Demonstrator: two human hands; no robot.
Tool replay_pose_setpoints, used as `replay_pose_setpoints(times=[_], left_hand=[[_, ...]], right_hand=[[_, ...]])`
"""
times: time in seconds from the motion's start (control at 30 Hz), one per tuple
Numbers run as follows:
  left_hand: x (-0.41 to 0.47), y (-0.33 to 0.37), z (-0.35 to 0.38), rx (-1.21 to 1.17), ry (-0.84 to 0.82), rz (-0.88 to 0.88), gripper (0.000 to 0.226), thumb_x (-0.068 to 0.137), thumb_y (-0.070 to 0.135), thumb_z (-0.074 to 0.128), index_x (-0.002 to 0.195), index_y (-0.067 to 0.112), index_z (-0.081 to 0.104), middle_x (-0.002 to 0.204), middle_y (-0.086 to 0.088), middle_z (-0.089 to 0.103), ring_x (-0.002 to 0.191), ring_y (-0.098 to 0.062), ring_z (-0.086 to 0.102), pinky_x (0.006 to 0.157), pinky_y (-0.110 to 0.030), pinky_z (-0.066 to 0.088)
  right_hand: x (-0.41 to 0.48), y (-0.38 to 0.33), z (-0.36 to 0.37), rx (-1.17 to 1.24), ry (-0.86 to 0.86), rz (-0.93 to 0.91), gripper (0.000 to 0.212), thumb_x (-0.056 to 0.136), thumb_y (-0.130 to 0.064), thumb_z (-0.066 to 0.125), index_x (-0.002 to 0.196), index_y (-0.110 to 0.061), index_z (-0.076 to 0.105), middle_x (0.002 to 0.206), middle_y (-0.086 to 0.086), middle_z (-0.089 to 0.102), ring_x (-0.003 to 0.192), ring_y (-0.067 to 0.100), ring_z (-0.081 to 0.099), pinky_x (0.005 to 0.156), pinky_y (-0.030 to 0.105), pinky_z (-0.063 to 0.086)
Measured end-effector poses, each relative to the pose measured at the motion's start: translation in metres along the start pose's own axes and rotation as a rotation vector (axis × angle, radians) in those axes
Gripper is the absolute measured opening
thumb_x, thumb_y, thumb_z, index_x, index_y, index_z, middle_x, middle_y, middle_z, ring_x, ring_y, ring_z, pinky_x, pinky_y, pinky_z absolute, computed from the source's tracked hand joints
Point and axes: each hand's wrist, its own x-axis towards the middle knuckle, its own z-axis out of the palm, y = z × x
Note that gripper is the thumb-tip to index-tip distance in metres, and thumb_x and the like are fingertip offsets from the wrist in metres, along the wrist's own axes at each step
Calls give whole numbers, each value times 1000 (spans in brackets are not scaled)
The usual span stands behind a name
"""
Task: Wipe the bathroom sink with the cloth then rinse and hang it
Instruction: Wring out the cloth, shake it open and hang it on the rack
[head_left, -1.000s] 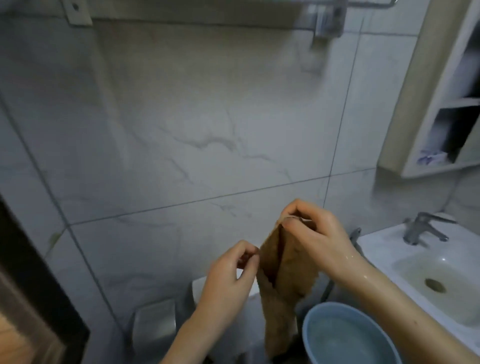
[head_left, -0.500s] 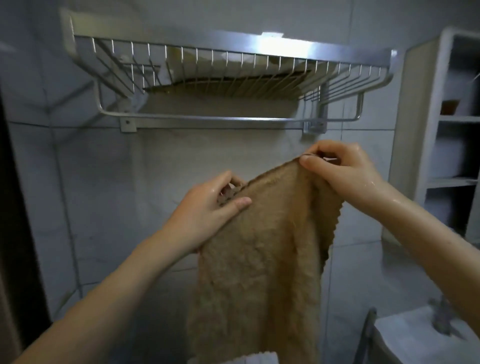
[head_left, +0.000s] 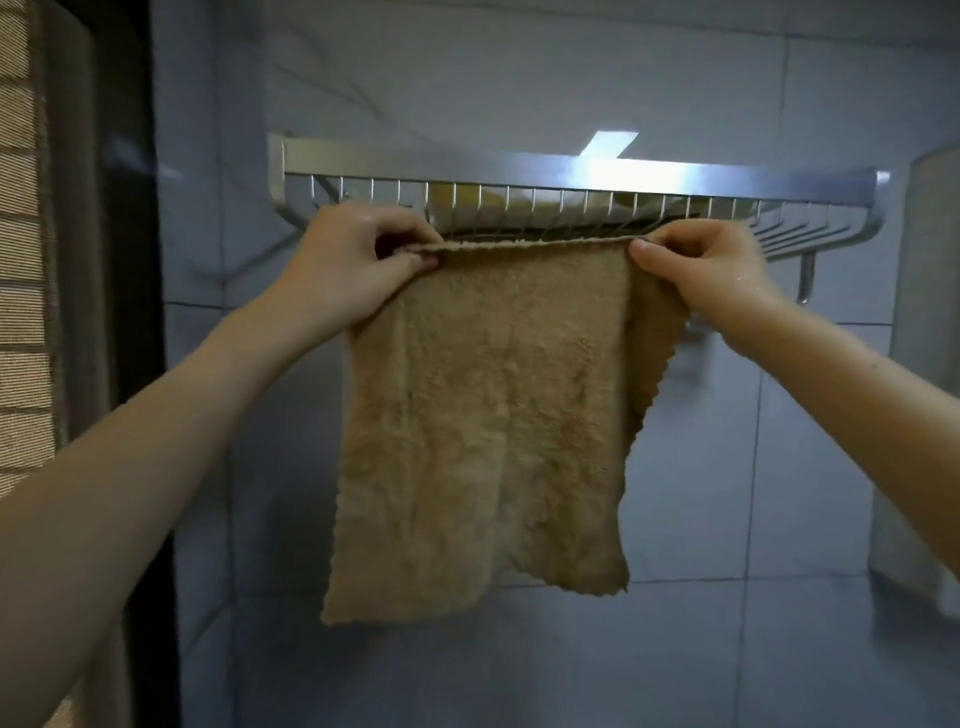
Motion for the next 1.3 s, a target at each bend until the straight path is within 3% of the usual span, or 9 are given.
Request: replay_pose_setpoints(times=[0.2, 0.3, 0.5, 0.63, 0.8, 1.0, 1.13, 1.23, 1.3], left_hand=[[3, -46, 9, 155, -86, 18, 19, 92, 9, 62, 106, 7, 74, 98, -11, 74, 94, -26, 66, 74, -23, 37], [2, -60, 12, 171, -120, -35, 21, 92, 10, 62, 109, 7, 74, 102, -12, 74, 98, -26, 65, 76, -23, 36], [18, -73, 22, 169, -151, -99, 24, 93, 10, 60, 113, 5, 72, 109, -13, 73, 105, -29, 64, 80, -26, 40], [34, -82, 32, 222, -238, -128, 25, 93, 14, 61, 116, 9, 71, 117, -10, 69, 112, -27, 60, 91, -29, 42], [51, -90, 38, 299, -331, -186, 22, 93, 21, 62, 113, 14, 69, 119, -6, 58, 115, -23, 51, 87, -23, 32], [69, -88, 34, 237, -709, -440, 14, 87, 23, 70, 101, 22, 69, 103, 0, 66, 88, -17, 64, 64, -29, 51], [68, -87, 32, 206, -681, -414, 6, 88, 25, 69, 92, 29, 65, 100, 4, 62, 87, -14, 61, 62, -27, 49], [61, -85, 26, 170, -672, -332, 7, 89, 42, 65, 91, 35, 64, 101, 10, 62, 92, -10, 59, 65, -25, 46], [54, -83, 25, 167, -597, -270, 14, 91, 44, 61, 96, 32, 65, 102, 10, 61, 95, -11, 56, 68, -25, 41]], right_hand=[[30, 12, 50, -170, 13, -29, 21, 91, -35, 62, 98, -17, 70, 80, -7, 62, 74, 8, 57, 68, 27, 51], [44, 17, 64, -274, -62, 42, 23, 87, -36, 67, 89, -13, 71, 76, -2, 64, 66, 8, 55, 56, 22, 42], [68, 23, 73, -374, -142, 95, 27, 84, -36, 70, 72, -12, 67, 70, 3, 61, 66, 17, 54, 55, 27, 40], [80, 35, 78, -352, -257, 130, 30, 85, -28, 71, 111, -14, 67, 107, 7, 63, 98, 19, 53, 81, 30, 43], [90, 33, 87, -363, -336, 62, 41, 87, -17, 68, 126, -11, 57, 119, 4, 55, 116, 27, 50, 89, 31, 40], [104, 48, 83, -524, -625, 358, 30, 92, -18, 61, 117, -2, 64, 119, 21, 65, 105, 34, 64, 78, 35, 56], [95, 39, 80, -421, -566, 122, 17, 95, -27, 57, 107, -18, 65, 112, 2, 65, 97, 18, 60, 81, 31, 50], [89, 39, 74, -478, -505, 69, 37, 93, -46, 53, 124, -26, 60, 118, -9, 55, 111, 15, 50, 96, 30, 38], [83, 38, 71, -468, -449, 34, 38, 92, -50, 50, 121, -27, 61, 112, -8, 57, 106, 15, 52, 88, 28, 39]])
